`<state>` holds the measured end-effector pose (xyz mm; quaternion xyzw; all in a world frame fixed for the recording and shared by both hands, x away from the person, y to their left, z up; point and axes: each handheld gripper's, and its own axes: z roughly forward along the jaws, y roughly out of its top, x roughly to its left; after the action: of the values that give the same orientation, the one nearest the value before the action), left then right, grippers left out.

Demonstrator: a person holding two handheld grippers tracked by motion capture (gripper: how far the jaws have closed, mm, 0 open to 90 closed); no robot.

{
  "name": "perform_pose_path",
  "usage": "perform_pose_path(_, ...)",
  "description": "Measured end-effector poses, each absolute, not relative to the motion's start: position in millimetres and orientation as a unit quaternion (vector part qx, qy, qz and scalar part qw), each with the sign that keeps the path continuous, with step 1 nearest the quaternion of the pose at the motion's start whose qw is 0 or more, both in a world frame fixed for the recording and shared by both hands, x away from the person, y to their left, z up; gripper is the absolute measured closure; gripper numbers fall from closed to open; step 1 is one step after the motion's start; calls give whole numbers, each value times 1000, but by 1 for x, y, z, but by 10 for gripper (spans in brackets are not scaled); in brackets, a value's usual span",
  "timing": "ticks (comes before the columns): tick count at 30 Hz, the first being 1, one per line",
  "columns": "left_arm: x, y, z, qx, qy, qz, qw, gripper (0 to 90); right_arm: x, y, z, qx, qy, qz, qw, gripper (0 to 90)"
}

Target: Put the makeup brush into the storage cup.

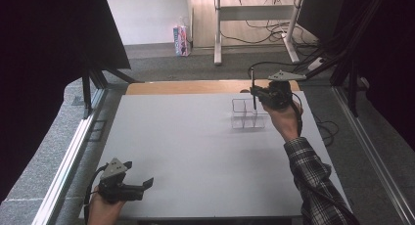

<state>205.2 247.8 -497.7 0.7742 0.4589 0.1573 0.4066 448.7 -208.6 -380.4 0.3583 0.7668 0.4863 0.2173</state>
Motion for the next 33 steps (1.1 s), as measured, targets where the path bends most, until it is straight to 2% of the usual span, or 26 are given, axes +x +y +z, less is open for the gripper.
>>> perform_pose_path(33,205,247,-498,776,458,153,406,1,480,-202,-402,377,762,472,233,832)
